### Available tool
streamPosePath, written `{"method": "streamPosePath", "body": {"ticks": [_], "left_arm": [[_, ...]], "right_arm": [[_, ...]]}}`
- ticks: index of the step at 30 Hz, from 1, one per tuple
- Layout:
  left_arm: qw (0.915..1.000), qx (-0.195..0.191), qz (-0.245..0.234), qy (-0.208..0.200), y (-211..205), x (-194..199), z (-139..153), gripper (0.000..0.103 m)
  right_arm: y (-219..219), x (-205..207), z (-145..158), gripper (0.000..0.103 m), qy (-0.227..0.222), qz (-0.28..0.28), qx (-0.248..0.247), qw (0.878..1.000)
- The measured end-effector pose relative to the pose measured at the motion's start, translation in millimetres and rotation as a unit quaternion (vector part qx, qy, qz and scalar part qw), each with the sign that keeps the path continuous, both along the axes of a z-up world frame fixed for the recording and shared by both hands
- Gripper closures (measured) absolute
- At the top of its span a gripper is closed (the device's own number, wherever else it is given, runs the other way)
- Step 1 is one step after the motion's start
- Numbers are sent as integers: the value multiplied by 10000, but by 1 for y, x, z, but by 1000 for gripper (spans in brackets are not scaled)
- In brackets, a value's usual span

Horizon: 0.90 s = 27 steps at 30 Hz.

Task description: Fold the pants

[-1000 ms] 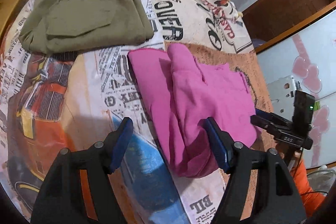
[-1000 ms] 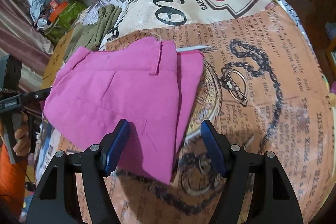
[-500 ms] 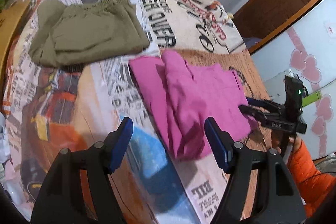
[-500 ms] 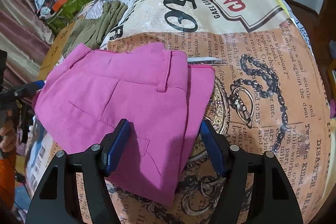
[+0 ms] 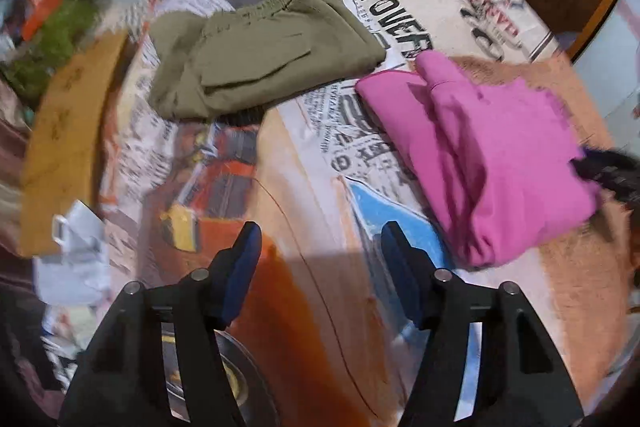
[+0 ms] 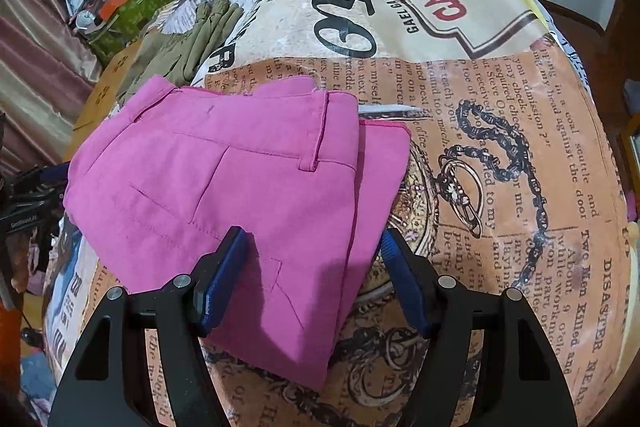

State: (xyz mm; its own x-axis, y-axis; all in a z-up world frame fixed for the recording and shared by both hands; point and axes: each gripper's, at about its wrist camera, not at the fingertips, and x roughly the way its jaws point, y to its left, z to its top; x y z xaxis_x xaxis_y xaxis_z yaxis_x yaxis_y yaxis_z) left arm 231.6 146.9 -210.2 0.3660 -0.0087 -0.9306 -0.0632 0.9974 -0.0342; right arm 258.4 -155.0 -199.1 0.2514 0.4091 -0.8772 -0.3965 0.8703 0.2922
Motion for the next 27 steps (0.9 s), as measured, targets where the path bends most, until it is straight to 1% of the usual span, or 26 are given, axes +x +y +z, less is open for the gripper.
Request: {"method": "streamPosePath", "body": {"ticks": [1,3,4,6,7,10,12,14,15,17,19,24,25,26,27], "left_arm": [[9998,-176,13,-54,3,-1,5,41],[9993,-265,-36,-250,-1,0,17,40],[9989,-308,-104,-345,-5,1,24,39],[9975,-459,-238,-484,-15,6,34,33],[9965,-557,-314,-547,-21,11,38,32],[9945,-737,-492,-551,-38,28,38,32],[9950,-673,-536,-510,-48,39,31,31],[9959,-656,-526,-328,-53,54,17,31],[9962,-689,-488,-226,-53,58,10,31],[9954,-875,-394,33,-49,69,-6,31],[9944,-975,-358,199,-46,73,-16,29],[9923,-1111,-477,262,-49,75,-25,29],[9917,-1160,-498,250,-50,75,-26,29],[9909,-1227,-504,242,-51,76,-28,31],[9893,-1352,-486,241,-50,76,-29,33]], "right_arm": [[0,0,0,37,5,-6,12,10000],[-1,0,-1,37,26,-25,48,10000],[-1,1,0,37,34,-25,52,10000],[-1,1,-1,37,32,-20,49,10000],[-1,2,-1,37,35,-19,51,10000],[-1,4,1,38,10,-32,34,10000],[-3,5,3,38,-26,-54,10,10000],[-4,8,3,38,-7,-88,23,10000],[-5,10,1,38,37,-106,42,9999],[-6,13,-2,38,107,-114,80,9998],[-8,17,-5,38,175,-125,136,9997],[-10,24,-11,38,348,-184,314,9987],[-10,25,-12,40,380,-209,349,9985],[-10,25,-12,41,375,-212,375,9984],[-10,24,-12,45,364,-223,407,9983]]}}
